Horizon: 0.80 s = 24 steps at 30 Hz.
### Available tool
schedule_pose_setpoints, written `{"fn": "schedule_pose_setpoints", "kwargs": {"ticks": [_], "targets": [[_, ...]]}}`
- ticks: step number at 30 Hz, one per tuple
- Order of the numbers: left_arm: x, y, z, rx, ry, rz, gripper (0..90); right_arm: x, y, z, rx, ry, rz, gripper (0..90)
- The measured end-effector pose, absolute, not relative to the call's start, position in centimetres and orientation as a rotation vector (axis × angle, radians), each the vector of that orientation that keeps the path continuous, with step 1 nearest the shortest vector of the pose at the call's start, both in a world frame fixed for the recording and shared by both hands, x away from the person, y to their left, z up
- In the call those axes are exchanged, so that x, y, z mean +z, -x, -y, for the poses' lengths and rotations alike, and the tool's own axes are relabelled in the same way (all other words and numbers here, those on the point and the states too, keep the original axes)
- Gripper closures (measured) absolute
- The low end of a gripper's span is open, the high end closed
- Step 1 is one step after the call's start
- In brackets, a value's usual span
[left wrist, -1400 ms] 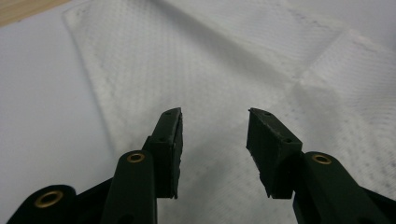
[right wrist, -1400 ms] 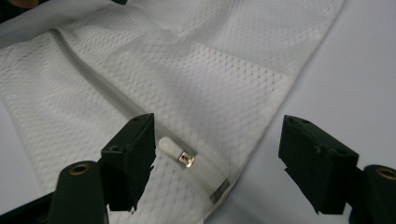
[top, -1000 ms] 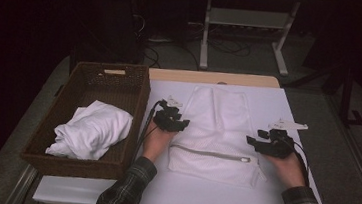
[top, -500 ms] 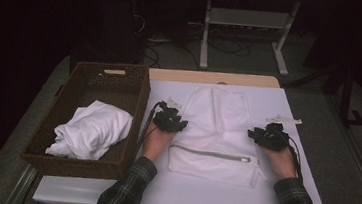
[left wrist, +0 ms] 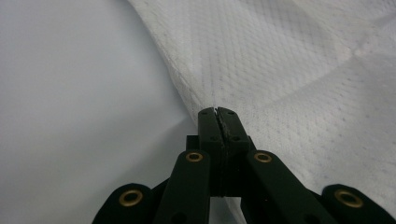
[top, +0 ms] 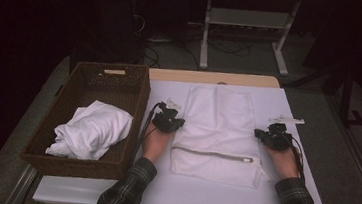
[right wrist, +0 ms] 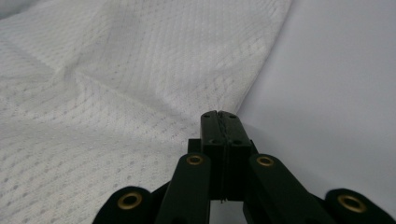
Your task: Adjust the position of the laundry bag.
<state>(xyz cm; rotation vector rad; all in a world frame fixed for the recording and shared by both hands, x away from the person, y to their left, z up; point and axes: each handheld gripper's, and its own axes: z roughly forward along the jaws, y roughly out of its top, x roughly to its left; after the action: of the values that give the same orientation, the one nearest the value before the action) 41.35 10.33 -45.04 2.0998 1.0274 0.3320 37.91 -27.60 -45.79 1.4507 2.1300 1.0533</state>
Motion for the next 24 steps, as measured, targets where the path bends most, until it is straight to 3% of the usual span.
{"fn": "schedule_pose_setpoints", "kwargs": {"ticks": [24], "targets": [[-45.1,-38.1,-9.9,0.246,-2.12,-0.961,89.5,-45.3,-36.1,30.2,0.986,-1.415,-2.21,89.3]]}}
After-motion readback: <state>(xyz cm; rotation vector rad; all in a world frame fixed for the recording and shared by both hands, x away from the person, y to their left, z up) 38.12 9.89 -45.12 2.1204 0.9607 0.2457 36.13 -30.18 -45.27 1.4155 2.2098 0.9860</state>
